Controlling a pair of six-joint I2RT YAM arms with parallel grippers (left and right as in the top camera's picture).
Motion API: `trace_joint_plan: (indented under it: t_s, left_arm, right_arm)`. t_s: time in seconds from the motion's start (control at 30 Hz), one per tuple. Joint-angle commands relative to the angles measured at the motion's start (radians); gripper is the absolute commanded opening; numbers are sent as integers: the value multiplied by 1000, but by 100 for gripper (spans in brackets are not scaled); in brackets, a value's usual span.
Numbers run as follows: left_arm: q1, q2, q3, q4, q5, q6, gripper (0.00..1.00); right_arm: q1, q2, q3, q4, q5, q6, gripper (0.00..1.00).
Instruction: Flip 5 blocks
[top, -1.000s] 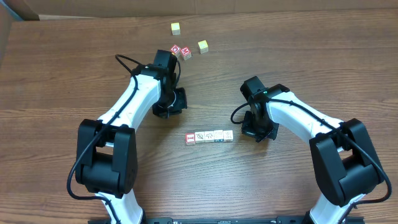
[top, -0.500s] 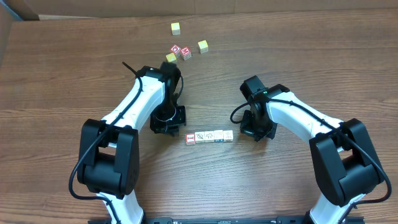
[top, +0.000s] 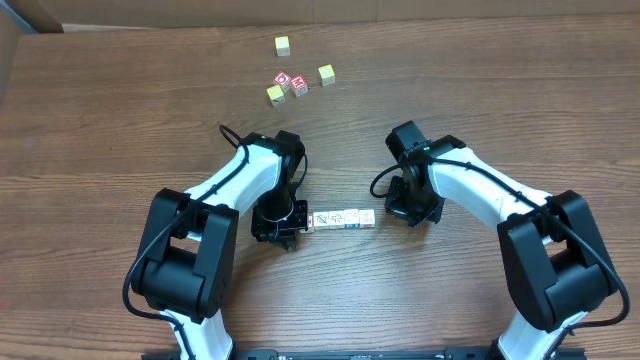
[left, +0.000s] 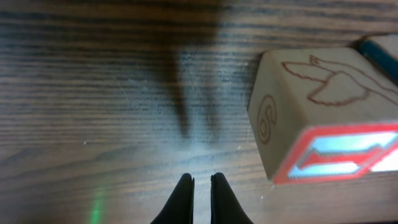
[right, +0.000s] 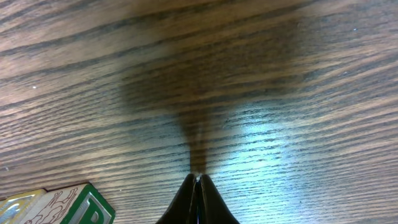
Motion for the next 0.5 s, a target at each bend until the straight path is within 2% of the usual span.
trace_joint_plan:
  t_s: [0.0,0.47]
  left_arm:
    - [-2,1,-6,19,24,-31,4]
    - [-1,-13,-6,78,27,-113,4]
  right_arm:
    - [-2,-4,-10,6,-2,4,4]
    - [-2,-4,-10,7,2,4,4]
